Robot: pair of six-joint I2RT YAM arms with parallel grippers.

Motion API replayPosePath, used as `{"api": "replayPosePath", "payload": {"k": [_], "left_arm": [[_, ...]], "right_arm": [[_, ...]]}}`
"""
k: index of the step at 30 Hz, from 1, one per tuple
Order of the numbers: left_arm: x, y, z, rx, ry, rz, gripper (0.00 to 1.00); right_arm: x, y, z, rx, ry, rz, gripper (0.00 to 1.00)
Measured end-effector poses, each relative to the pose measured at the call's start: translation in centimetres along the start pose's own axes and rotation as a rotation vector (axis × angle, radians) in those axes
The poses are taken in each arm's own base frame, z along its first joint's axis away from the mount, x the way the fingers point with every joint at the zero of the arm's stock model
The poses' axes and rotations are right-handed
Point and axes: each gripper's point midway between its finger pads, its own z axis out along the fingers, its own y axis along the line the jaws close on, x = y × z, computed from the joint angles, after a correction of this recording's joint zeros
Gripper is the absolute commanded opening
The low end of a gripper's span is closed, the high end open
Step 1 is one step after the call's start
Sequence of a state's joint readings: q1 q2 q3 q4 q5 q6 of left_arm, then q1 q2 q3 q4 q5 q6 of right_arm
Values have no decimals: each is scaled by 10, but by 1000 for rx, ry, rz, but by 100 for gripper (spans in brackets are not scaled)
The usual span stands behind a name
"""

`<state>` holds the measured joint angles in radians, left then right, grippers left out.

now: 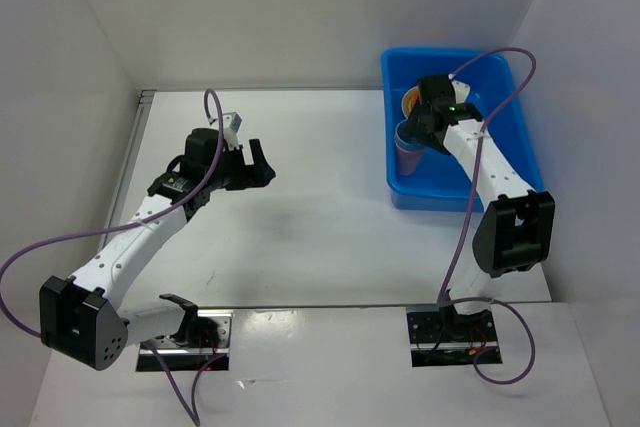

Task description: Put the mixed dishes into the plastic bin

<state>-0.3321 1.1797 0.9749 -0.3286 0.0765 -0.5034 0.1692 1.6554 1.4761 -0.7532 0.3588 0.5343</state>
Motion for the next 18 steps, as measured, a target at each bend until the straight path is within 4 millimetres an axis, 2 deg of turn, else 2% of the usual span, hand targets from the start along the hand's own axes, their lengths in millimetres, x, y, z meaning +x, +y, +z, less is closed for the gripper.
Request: {"api": "replayPosePath", "payload": {"k": [2, 5, 8, 11, 13, 15, 18], "left_arm": [[0, 0, 0, 0, 0, 0, 99], [0, 0, 0, 0, 0, 0, 99], [0, 0, 0, -1, 0, -1, 99], [1, 1, 0, -4, 2, -2, 99], [1, 2, 0, -8, 5, -3, 99], [2, 2, 0, -10, 8, -3, 99], [3, 3, -1, -10, 12, -5, 99]], "right_arm": [[-12, 6, -8, -25, -26, 12, 86], [-38, 15, -31, -80, -92, 42, 92], [-54, 18, -66, -154, -156, 65, 96], [-70, 22, -117, -289, -249, 100, 99], [-65, 25, -152, -417, -313, 110, 99], [-51, 27, -187, -557, -363, 106, 99], [-23, 25, -216, -706, -402, 99, 99]]}}
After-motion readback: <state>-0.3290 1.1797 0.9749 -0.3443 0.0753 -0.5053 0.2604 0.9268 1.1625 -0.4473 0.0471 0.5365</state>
